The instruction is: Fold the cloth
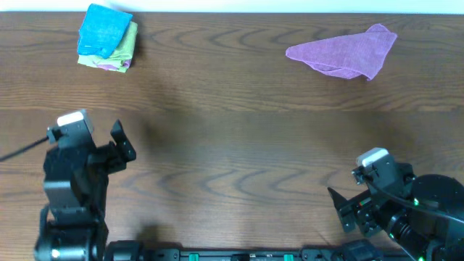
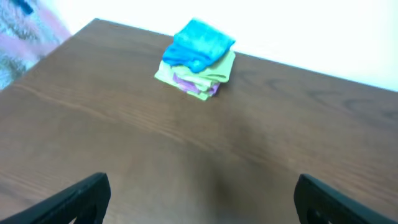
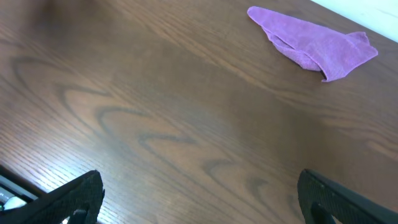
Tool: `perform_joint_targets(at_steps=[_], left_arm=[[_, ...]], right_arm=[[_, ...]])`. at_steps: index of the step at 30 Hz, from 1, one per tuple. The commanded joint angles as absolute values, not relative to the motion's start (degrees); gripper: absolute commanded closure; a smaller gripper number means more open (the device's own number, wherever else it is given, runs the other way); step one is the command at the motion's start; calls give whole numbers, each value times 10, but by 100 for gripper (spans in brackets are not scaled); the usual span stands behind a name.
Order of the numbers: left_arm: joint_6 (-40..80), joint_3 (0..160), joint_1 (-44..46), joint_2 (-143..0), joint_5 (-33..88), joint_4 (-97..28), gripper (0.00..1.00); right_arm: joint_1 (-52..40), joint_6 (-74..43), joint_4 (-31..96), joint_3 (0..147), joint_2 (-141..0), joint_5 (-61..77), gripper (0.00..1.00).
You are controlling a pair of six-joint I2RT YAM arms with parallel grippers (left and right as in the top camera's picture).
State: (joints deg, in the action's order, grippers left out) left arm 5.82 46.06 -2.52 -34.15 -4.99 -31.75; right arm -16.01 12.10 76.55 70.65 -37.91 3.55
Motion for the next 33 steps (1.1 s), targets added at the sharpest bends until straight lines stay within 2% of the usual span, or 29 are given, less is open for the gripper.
perform_joint_targets(at_steps=[1,16,33], left_arm=[[-4,402,-58,-289,8,-287,5],[-13,187,-87,-73,7,-274,5],[-3,113,-86,-2,8,-282,5]], right_arm=[[-157,112,766,706,-378,32,1],[-157,112,767,706,-378,32,1],[-157,112,767,706,-378,32,1]])
